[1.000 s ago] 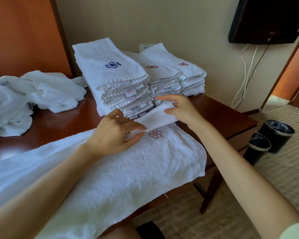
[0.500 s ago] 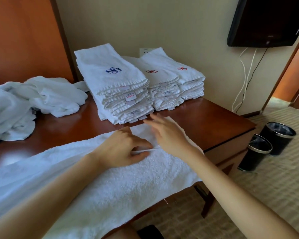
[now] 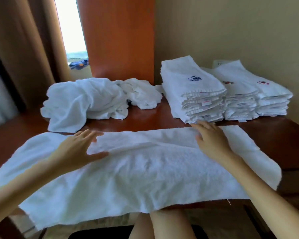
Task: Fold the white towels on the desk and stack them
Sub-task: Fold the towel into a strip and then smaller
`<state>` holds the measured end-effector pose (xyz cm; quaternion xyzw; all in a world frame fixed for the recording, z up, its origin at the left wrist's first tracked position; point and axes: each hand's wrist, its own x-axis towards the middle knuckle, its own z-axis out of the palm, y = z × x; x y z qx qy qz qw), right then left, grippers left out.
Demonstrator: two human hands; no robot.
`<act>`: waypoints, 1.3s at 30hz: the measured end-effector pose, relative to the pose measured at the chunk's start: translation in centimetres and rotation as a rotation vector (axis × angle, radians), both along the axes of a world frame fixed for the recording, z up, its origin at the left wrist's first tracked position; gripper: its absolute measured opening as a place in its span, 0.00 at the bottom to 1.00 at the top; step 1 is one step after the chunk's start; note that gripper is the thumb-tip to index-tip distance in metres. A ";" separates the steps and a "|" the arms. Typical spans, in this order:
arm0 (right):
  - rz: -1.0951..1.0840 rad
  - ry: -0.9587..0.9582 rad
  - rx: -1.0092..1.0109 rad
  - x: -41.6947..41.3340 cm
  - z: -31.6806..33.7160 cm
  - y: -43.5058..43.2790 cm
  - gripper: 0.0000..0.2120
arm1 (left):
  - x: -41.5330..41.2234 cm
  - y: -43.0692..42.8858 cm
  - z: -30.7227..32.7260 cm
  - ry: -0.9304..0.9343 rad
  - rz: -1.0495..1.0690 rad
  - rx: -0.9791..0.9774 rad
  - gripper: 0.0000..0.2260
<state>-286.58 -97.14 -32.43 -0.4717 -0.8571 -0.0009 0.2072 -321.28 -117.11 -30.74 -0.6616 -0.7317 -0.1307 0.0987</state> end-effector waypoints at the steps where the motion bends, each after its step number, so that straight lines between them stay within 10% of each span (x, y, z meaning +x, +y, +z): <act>1: 0.141 0.107 -0.034 -2.7 0.4 -1.9 0.19 | -1.4 -1.1 0.0 -0.042 0.038 -0.022 0.40; 9: 0.372 -0.074 -0.142 -20.2 -0.6 -8.3 0.28 | -11.5 -5.5 -1.4 -0.250 0.282 -0.256 0.40; 18: 0.423 0.121 -0.198 -21.8 -1.0 -2.8 0.21 | -14.5 0.1 -2.6 -0.053 0.320 -0.046 0.28; 29: 0.570 0.467 0.554 -20.1 0.2 -3.3 0.10 | -13.1 -2.2 2.2 0.451 0.073 0.388 0.06; 34: 0.763 0.180 0.489 -19.4 -0.4 -4.0 0.08 | -11.2 -6.5 0.8 0.352 -0.060 -0.163 0.12; 39: 0.784 0.165 0.503 -19.3 0.1 -4.6 0.12 | -11.1 -6.3 0.2 0.236 0.167 -0.191 0.18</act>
